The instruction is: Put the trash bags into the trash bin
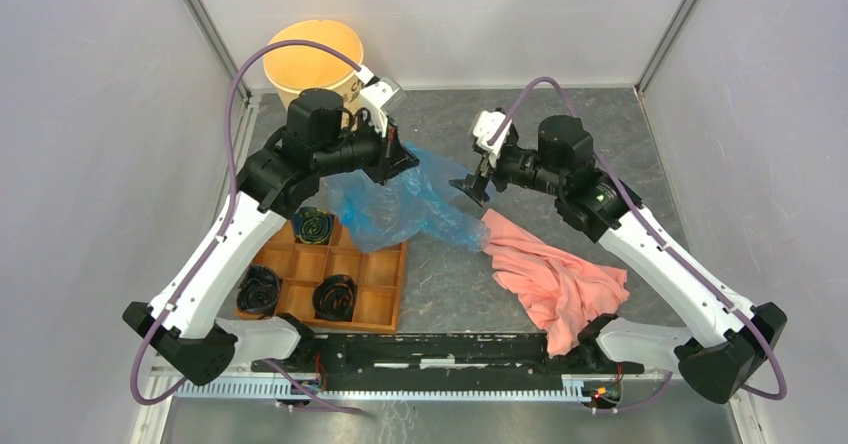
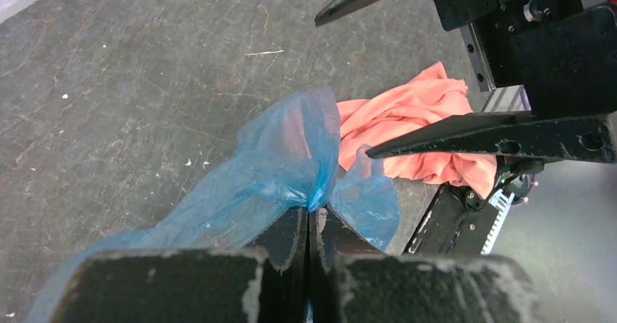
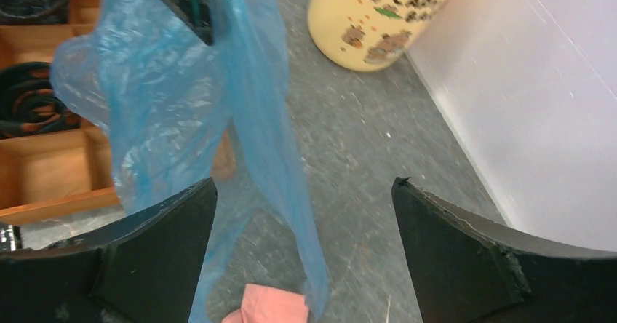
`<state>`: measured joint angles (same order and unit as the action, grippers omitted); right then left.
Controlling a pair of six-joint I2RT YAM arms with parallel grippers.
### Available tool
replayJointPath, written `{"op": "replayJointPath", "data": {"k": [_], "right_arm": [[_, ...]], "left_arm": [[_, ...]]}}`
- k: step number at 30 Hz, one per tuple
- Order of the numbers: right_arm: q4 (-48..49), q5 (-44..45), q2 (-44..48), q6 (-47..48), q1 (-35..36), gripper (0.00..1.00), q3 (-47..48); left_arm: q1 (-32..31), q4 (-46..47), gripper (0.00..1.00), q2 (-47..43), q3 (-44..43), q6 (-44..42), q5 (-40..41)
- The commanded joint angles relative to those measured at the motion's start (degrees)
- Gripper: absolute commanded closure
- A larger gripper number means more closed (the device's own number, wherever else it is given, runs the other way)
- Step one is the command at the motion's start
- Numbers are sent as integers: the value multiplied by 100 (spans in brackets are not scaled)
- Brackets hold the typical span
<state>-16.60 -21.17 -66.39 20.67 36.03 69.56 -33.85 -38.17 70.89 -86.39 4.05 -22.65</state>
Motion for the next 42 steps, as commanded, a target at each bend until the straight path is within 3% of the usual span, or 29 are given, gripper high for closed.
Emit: {"op": "replayJointPath", "data": {"k": [1, 4, 10, 13, 14, 15, 16, 17, 20, 22, 29, 33, 37, 41, 42], "right_arm": [[624, -870, 89, 141, 62, 2, -15], [825, -1138, -95, 43, 89, 12, -122], [1143, -1502, -510, -80, 214, 15, -65], [1454, -1742, -642, -307, 242, 25, -155], [1593, -1604, -655, -505, 246, 35, -191], [1781, -1352, -658, -738, 235, 55, -206], [1954, -809, -631, -1112, 235, 86, -229], [2081, -180, -596, -1513, 239, 99, -241], [1861, 2140, -456, -2925, 239, 99, -102], [1688, 3035, -402, -3352, 233, 99, 31], [1244, 4641, -420, -4071, 238, 99, 428], [1270, 4761, -383, -4150, 231, 99, 590], [1156, 4973, -393, -4114, 237, 99, 874], [1172, 5042, -301, -4090, 242, 99, 970], [1179, 5036, -283, -4109, 234, 99, 963]], "left_arm": [[-4, -422, 98, 6, -388, -582, -393], [-5, -428, 98, -27, -331, -615, -719], [-10, -429, 98, 49, -416, -579, -1192], [-10, -425, 98, 134, -537, -503, -1263], [-9, -390, 97, 149, -572, -460, -1229], [-10, -302, 90, 146, -588, -349, -1039], [-8, -144, 76, 119, -580, -143, -656], [-8, 69, 64, 62, -520, 166, -88], [-15, 417, 23, -150, -314, 1132, 1782], [-2, 608, 10, -340, -95, 1752, 2307], [-8, 2123, 0, -1003, 955, 2767, 1311], [-398, 2604, 0, -763, 1411, 3024, 770], [-1719, 2541, 1, -430, 1524, 2681, 2197], [-2981, 2751, 1, -356, 1948, 2556, 5175], [-3136, 2848, 0, -291, 2067, 2529, 5566]]}}
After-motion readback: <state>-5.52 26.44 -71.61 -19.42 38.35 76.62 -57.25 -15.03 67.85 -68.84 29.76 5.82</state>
